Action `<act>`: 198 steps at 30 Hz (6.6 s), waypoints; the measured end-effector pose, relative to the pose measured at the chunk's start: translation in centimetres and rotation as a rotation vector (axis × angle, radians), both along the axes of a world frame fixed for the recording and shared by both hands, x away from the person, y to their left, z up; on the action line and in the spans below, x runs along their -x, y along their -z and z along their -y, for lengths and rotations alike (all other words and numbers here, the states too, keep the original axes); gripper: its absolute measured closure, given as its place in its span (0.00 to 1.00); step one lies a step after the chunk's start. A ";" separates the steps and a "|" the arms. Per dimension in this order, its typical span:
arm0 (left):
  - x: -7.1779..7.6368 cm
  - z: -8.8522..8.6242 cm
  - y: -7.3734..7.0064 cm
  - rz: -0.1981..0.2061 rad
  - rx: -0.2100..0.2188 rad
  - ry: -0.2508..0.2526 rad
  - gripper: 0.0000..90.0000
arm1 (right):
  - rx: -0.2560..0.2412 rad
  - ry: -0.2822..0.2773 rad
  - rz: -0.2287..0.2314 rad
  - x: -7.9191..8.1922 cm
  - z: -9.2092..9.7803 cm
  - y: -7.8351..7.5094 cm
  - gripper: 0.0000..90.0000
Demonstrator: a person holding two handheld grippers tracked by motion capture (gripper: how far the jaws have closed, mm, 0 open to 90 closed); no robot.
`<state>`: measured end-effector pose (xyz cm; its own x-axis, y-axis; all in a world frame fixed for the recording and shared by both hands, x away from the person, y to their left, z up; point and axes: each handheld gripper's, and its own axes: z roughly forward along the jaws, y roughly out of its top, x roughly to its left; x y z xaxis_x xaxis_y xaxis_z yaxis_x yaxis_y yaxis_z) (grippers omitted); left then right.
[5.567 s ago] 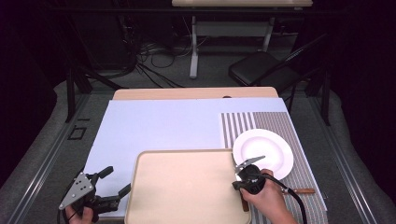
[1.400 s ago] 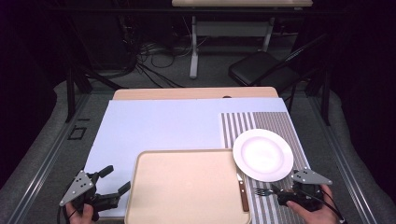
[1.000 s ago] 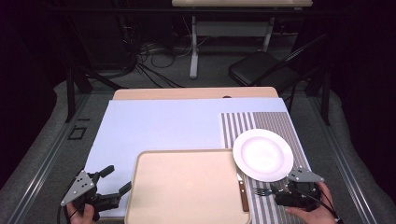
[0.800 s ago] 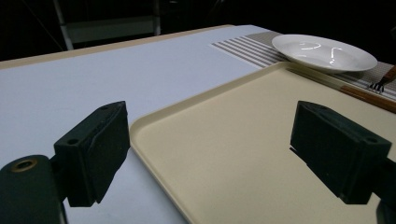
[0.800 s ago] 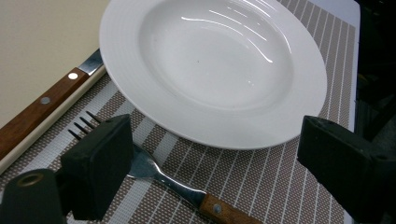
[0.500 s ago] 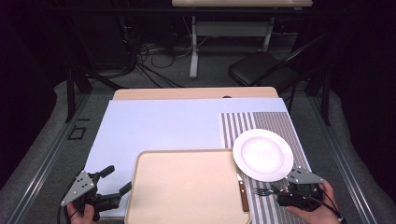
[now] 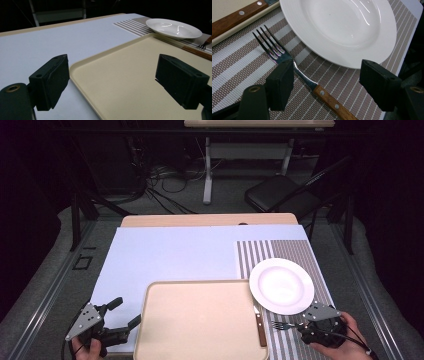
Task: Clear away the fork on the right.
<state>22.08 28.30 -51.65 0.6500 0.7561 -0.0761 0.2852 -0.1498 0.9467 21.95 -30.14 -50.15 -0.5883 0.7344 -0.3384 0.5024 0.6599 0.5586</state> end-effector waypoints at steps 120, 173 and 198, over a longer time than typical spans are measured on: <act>-0.1 0.1 0.2 -0.013 -0.011 0.005 0.15 | 0.481 -0.540 -0.212 -2.0 1.0 2.6 0.86; -0.1 0.0 0.1 -0.013 -0.003 -0.003 0.15 | 0.088 -0.165 -0.255 -0.7 -2.8 -2.9 0.86; -0.3 0.1 0.2 -0.015 0.003 0.001 0.15 | -0.291 0.095 -0.363 -1.9 -6.1 -3.7 0.86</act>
<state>22.36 28.18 -51.87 0.6499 0.7549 -0.0886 0.2992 -0.1469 0.9428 23.85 -24.09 -46.47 -0.5563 0.8244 0.1047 0.7501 0.4438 0.4903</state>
